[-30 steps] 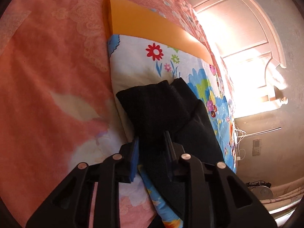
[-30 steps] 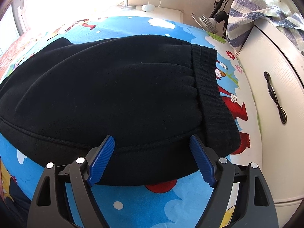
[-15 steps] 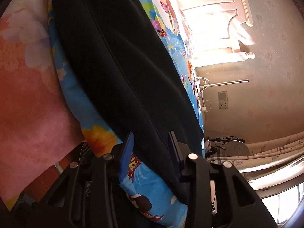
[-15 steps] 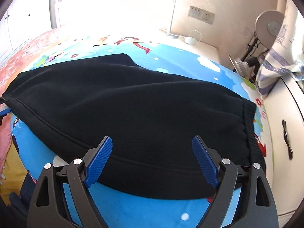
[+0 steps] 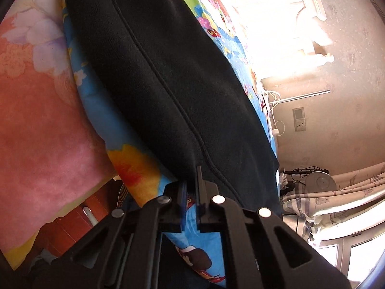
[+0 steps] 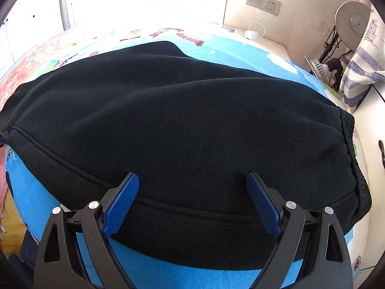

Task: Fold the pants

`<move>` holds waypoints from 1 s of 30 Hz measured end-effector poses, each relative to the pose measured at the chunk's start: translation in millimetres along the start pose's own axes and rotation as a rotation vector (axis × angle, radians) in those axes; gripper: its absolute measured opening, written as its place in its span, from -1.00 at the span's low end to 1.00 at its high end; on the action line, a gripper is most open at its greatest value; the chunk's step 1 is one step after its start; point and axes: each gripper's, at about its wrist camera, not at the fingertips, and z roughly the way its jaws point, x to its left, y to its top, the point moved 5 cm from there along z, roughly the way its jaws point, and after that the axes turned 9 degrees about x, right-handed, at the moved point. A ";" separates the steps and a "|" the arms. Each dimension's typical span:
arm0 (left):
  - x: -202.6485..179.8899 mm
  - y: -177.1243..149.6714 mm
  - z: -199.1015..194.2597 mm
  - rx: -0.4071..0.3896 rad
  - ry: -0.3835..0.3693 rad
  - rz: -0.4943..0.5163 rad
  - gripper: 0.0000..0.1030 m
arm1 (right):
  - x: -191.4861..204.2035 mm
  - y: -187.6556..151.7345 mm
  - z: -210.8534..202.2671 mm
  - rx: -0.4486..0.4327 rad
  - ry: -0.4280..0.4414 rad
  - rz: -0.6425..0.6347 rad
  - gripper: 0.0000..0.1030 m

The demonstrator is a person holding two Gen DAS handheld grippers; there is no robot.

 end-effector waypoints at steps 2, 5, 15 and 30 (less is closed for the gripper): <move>8.4 1.0 -0.9 0.022 -0.056 -0.061 -0.78 | -2.1 0.3 -1.5 0.010 0.000 -0.011 0.70; -8.7 -2.6 -40.3 -0.098 0.069 0.080 -0.41 | -11.2 0.4 -12.6 -0.009 0.015 0.003 0.70; -76.7 123.1 0.5 -0.212 0.623 0.730 0.28 | -112.0 12.1 -45.8 -0.158 -0.078 0.209 0.71; -241.0 -2.6 160.8 0.079 0.312 1.111 -0.60 | -165.6 30.3 23.7 0.109 -0.114 0.139 0.64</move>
